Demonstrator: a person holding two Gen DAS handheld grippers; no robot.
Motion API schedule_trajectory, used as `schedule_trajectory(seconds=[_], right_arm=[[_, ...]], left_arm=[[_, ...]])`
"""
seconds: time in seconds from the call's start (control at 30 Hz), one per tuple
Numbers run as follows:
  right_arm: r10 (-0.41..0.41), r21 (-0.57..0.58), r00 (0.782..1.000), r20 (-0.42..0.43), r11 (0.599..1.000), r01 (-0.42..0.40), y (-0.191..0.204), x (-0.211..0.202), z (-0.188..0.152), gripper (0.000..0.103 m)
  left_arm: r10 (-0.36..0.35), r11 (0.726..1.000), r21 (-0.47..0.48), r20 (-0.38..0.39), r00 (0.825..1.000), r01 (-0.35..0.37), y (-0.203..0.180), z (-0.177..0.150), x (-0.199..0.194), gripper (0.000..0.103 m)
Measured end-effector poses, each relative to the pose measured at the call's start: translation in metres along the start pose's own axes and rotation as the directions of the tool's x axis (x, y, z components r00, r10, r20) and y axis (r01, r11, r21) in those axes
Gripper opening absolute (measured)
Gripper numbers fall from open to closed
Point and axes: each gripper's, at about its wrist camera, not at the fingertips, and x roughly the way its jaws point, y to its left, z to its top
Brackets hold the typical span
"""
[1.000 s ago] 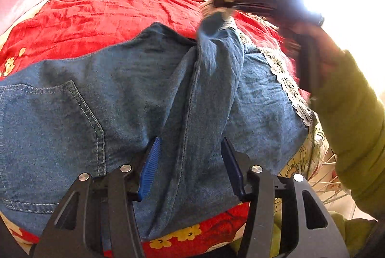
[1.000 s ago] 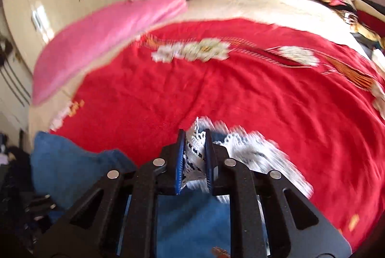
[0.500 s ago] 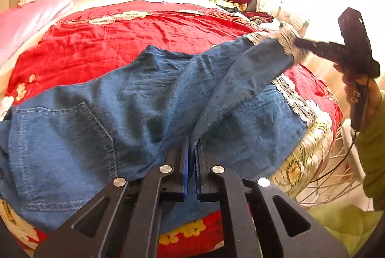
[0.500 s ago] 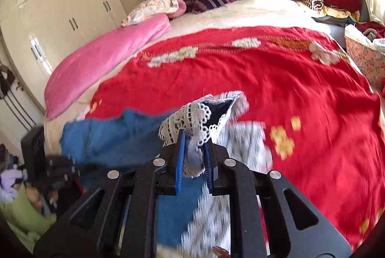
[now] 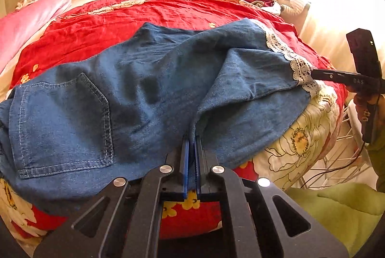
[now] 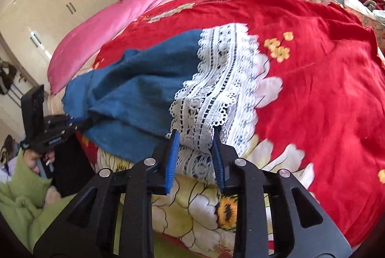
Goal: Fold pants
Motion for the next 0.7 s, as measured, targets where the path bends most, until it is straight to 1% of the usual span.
schedule_trajectory(seconds=[0.03,0.07,0.1,0.2,0.27,0.33,0.4,0.47,0.53,0.63,0.7], right_arm=[[-0.001,-0.007,1.000,-0.005,1.000,0.001,0.001,0.003,-0.001,0.020],[-0.006,-0.015,1.000,-0.006,1.000,0.006,0.001,0.004,0.000,0.009],[-0.013,-0.025,1.000,-0.005,1.000,0.013,0.001,0.003,0.001,0.003],[-0.001,-0.037,1.000,0.007,0.999,0.002,0.000,-0.008,0.004,0.003],[-0.009,-0.070,1.000,0.021,0.997,0.010,0.001,-0.023,0.006,0.003],[-0.030,-0.090,0.999,0.018,0.995,0.031,0.000,-0.033,0.005,0.003],[-0.037,-0.093,0.999,-0.017,0.995,0.036,-0.005,-0.033,-0.002,0.003],[-0.058,-0.085,0.995,-0.076,0.995,0.052,-0.011,-0.021,-0.013,0.003],[-0.078,-0.078,0.993,-0.090,0.994,0.071,-0.015,-0.010,-0.020,0.004],[-0.080,-0.060,0.994,-0.077,0.995,0.075,-0.018,-0.007,-0.022,0.009],[-0.120,-0.085,0.991,-0.066,0.990,0.114,-0.016,-0.017,-0.018,0.028]], left_arm=[[0.003,1.000,-0.001,-0.005,1.000,-0.003,0.001,-0.001,0.003,0.002],[0.007,1.000,0.000,-0.008,1.000,-0.007,0.002,-0.001,0.004,0.002],[0.011,1.000,0.003,-0.009,1.000,-0.011,0.001,-0.002,0.005,0.002],[0.009,1.000,0.008,0.005,1.000,-0.009,0.002,-0.002,-0.002,0.002],[-0.002,1.000,0.009,0.020,1.000,0.002,0.003,-0.001,-0.013,0.002],[-0.016,1.000,0.023,0.021,1.000,0.016,0.001,-0.003,-0.021,0.002],[-0.034,0.998,0.043,0.000,0.999,0.033,-0.003,-0.008,-0.023,0.002],[-0.044,0.998,0.045,-0.029,0.999,0.045,-0.005,-0.014,-0.018,0.002],[-0.034,0.998,0.051,-0.044,0.998,0.036,-0.006,-0.017,-0.011,0.002],[-0.033,0.999,0.041,-0.060,0.998,0.036,-0.005,-0.019,-0.007,0.005],[-0.048,0.998,0.038,-0.055,0.997,0.050,-0.005,-0.019,-0.014,0.011]])
